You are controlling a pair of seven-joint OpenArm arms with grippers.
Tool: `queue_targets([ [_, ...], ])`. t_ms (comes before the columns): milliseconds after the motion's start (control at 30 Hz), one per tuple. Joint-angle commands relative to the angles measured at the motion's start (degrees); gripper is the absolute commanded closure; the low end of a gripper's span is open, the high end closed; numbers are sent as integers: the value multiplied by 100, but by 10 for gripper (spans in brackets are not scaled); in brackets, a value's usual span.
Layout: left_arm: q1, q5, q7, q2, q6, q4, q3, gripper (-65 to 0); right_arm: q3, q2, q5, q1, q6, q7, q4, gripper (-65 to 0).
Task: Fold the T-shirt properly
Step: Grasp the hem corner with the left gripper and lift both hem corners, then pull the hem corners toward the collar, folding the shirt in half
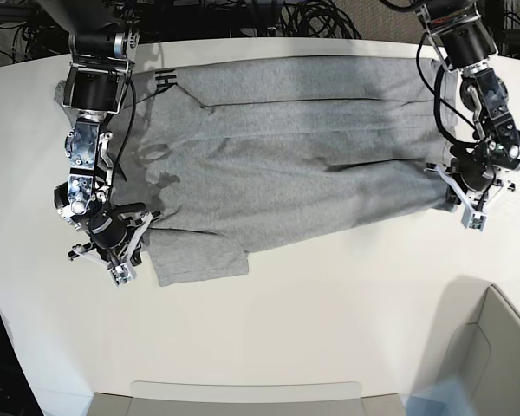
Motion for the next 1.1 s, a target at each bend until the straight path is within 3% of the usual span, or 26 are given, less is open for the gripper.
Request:
queue_targets([
  [0, -97, -33, -98, -102, 8, 99, -10, 0, 15, 44, 64, 78, 27, 130, 180, 0],
  [267, 53, -33, -98, -102, 8, 116, -10, 0, 164, 44, 20, 60, 45, 121, 294, 0],
  [467, 53, -33, -98, -102, 8, 116, -10, 0, -126, 18, 20, 614, 36, 121, -57, -213],
  [567, 53, -33, -98, -102, 8, 99, -10, 0, -267, 44, 64, 1115, 27, 147, -796, -275],
  [733, 53, -33, -98, -102, 8, 99, -10, 0, 129, 44, 64, 2039, 10, 235, -2334, -277],
  [1067, 35, -33, -98, 12, 8, 99, -10, 0, 384, 229, 55, 2742, -69, 1255, -4637, -277],
])
